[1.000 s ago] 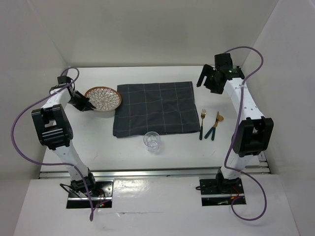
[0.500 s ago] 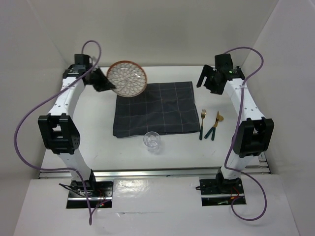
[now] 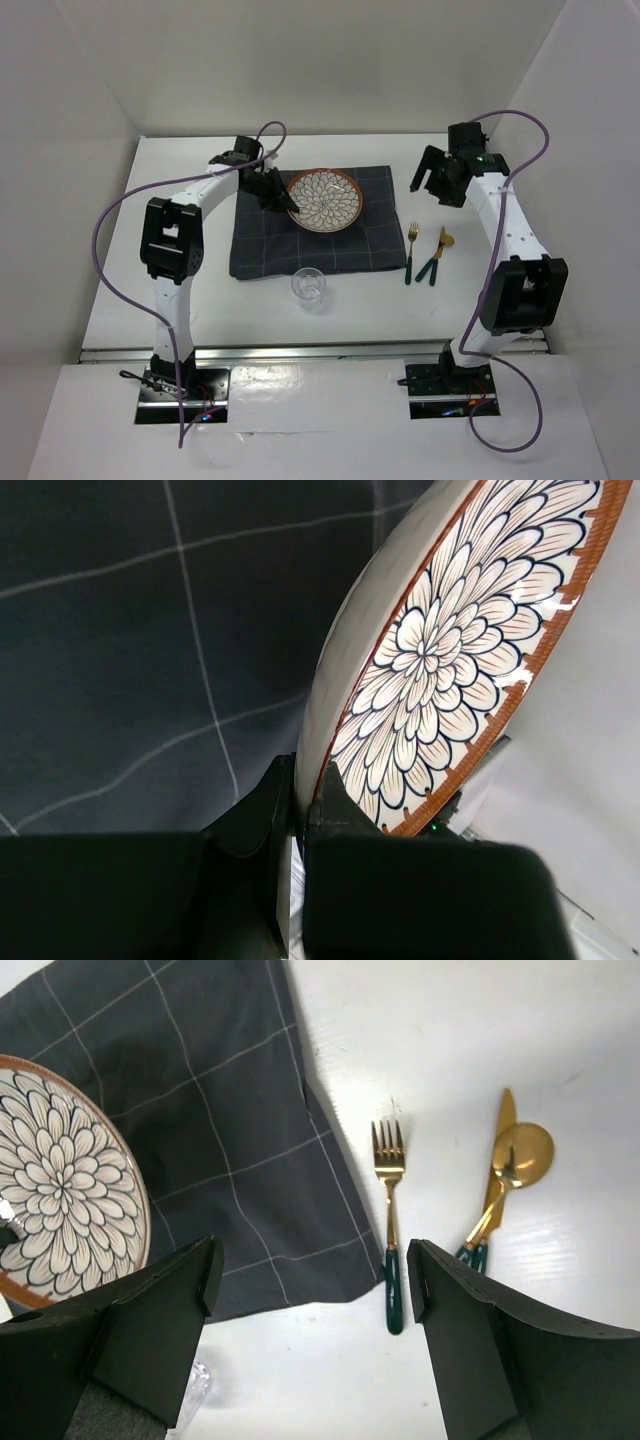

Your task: Set the dinner table for one person

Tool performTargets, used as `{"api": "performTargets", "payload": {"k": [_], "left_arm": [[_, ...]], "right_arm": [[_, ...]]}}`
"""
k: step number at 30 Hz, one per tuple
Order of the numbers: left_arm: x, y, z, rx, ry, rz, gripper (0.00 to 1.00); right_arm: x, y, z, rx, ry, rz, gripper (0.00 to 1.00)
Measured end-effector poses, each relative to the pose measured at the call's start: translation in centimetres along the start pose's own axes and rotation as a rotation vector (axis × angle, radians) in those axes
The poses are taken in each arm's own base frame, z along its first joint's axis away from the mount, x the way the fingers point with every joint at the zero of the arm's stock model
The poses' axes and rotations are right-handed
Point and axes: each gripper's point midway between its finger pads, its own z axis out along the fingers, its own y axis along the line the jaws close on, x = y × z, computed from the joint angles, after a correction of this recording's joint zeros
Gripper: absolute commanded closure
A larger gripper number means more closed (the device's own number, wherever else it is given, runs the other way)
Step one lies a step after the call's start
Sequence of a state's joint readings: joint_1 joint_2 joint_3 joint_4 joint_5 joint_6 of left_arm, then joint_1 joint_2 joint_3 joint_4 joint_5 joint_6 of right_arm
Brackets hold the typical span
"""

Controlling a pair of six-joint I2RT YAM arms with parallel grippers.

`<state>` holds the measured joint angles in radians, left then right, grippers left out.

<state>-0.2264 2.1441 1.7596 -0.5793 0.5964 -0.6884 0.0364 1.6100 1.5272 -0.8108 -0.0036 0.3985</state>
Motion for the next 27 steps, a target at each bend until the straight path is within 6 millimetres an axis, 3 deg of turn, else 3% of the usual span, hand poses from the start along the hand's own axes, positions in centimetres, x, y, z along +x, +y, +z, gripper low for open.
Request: {"api": "performTargets", "payload": {"k": [8, 14, 17, 20, 21, 22, 23, 26, 27], "left_arm": [[0.0, 0.9, 1.1, -0.025, -0.015, 0.011, 1.0], [0.6, 2.4, 2.7, -0.059, 0.003, 0.006, 1.0], [1.0, 4.1, 4.0, -0.092, 0.026, -0.012, 0.8], [1.5, 4.3, 4.4, -0.08, 0.05, -0.024, 0.64], [1.5, 4.5, 4.4, -0.085, 0.049, -0.012, 0.62], [1.5, 4.6, 4.5, -0.092, 0.048, 0.0, 0.49], [1.6, 4.9, 4.4, -0.101, 0.05, 0.011, 0.47], [2.4, 5.6, 4.2, -0.138, 0.078, 0.024, 0.2], [2.4, 5.2, 4.1, -0.13, 0.082, 0.022, 0.04]], "right_arm": [[1.3, -1.2, -1.1, 0.017, 0.014, 0.006, 0.14], [2.2, -0.6, -1.2, -0.034, 0.055, -0.014, 0.14], [3.4, 0.4, -1.4, -0.084, 0.09, -0.04, 0.11], [5.6, 2.7, -1.9, -0.148, 0.137, -0.101, 0.09], [6.7, 4.0, -2.2, -0.181, 0.158, -0.133, 0.09], [8.1, 5.4, -2.5, -0.215, 0.182, -0.169, 0.09], [9.7, 6.9, -2.9, -0.254, 0.211, -0.207, 0.07], [14.7, 11.0, -4.2, -0.363, 0.296, -0.319, 0.07], [16.3, 12.2, -4.7, -0.393, 0.319, -0.35, 0.07]]}}
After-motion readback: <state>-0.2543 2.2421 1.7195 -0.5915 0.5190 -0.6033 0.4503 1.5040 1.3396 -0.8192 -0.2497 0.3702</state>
